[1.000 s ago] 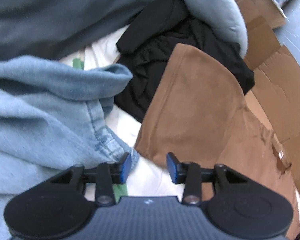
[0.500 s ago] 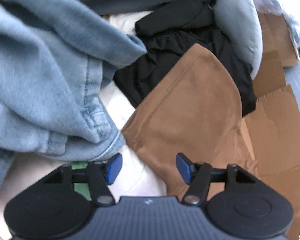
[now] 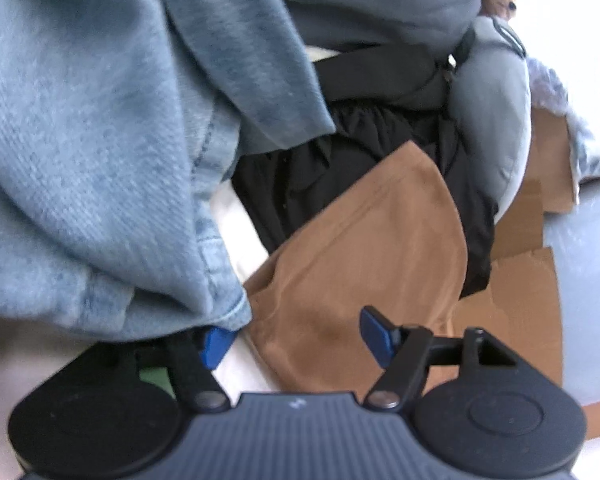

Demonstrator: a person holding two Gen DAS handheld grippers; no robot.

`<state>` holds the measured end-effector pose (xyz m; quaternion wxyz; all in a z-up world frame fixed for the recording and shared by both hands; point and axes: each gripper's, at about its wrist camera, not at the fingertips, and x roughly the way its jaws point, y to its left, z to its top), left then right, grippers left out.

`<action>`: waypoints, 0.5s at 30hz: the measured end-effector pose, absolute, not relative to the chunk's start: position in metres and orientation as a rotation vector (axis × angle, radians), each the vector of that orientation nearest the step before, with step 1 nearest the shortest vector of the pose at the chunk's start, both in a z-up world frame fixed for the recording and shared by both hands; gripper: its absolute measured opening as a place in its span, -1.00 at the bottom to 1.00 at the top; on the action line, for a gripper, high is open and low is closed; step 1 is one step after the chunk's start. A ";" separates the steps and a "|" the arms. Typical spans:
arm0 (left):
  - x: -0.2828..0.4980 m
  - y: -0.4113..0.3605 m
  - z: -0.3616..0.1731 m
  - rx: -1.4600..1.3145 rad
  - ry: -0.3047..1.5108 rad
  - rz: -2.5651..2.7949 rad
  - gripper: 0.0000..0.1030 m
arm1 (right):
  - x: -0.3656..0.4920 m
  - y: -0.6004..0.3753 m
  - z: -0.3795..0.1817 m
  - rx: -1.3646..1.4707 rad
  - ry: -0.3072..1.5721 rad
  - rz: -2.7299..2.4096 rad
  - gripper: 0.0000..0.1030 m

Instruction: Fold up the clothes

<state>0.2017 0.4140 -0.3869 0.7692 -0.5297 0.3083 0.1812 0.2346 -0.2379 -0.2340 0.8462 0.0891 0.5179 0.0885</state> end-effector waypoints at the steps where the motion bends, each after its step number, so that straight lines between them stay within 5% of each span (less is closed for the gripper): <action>1: 0.202 0.415 -0.387 -1.159 0.664 0.392 0.38 | 0.233 -0.238 -0.235 0.184 1.099 0.187 0.15; 15: 0.186 0.416 -0.368 -1.119 0.647 0.329 0.07 | 0.233 -0.232 -0.239 0.163 1.124 0.198 0.15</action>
